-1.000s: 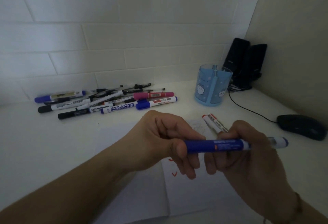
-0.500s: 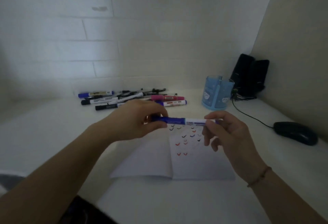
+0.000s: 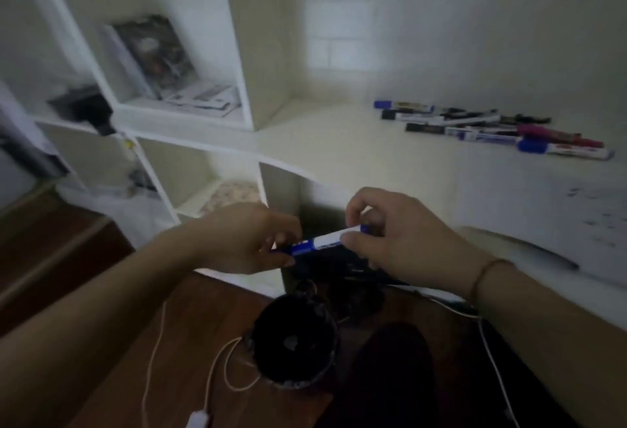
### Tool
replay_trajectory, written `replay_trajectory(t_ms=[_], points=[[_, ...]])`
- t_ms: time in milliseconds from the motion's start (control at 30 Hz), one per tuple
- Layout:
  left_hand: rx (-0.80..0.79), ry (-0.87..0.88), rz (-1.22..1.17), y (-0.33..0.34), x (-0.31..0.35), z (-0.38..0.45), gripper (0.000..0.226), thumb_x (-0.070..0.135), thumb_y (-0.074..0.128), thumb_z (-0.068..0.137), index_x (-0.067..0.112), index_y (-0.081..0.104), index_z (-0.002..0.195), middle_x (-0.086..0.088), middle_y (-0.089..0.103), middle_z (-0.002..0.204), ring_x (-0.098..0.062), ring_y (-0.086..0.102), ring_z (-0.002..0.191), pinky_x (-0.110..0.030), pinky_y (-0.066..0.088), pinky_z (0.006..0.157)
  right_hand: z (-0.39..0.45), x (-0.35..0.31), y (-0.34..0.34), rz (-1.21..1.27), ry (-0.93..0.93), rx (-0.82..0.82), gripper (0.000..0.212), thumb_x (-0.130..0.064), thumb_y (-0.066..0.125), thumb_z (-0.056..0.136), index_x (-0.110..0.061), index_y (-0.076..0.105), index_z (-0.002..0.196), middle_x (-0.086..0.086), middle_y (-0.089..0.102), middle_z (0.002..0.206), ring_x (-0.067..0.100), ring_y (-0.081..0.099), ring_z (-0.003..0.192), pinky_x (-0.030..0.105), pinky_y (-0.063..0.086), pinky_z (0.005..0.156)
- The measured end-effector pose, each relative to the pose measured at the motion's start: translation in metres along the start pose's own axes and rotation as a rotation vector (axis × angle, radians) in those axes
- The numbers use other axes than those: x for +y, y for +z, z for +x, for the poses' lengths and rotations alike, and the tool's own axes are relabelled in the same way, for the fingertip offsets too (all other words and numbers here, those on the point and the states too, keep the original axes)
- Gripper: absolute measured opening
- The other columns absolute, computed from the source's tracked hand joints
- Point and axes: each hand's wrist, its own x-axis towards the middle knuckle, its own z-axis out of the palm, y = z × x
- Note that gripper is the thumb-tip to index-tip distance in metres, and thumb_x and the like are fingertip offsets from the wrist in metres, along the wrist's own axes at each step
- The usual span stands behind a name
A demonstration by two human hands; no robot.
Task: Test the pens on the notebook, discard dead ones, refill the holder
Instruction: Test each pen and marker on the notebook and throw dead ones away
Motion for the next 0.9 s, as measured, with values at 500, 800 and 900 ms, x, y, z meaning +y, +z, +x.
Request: replay_trajectory(t_ms=[500, 800, 900], points=[[-0.405, -0.255, -0.171, 0.058, -0.055, -0.045, 0.054, 0.046, 0.055, 0.093, 0.041, 0.032, 0.142, 0.015, 0.051, 0.138, -0.008, 0.055, 0.118, -0.033, 0.046, 0.099, 0.036, 0.098, 0.167, -0.078, 0.428, -0.361, 0.036, -0.029, 0.052, 0.091, -0.023, 0.052, 0.126, 0.000, 0.062, 0.114, 0.013, 0.060, 0.094, 0.022, 0.049, 0.080], [0.302, 0.165, -0.167, -0.043, 0.011, 0.068, 0.018, 0.039, 0.055, 0.090, 0.043, 0.057, 0.107, 0.028, 0.061, 0.082, 0.012, 0.056, 0.071, -0.016, 0.042, 0.062, 0.042, -0.003, -0.034, 0.062, 0.014, 0.254, 0.009, -0.030, 0.065, 0.083, -0.028, 0.065, 0.092, -0.006, 0.071, 0.068, 0.006, 0.066, 0.059, 0.011, 0.042, 0.050], [0.410, 0.252, -0.228, -0.065, 0.045, 0.127, 0.022, 0.042, 0.055, 0.090, 0.035, 0.063, 0.109, 0.020, 0.068, 0.086, 0.001, 0.064, 0.079, -0.018, 0.048, 0.063, 0.025, 0.011, -0.103, 0.041, 0.042, 0.397, 0.009, -0.030, 0.064, 0.084, -0.028, 0.066, 0.092, -0.007, 0.072, 0.072, 0.008, 0.068, 0.055, 0.011, 0.043, 0.044]])
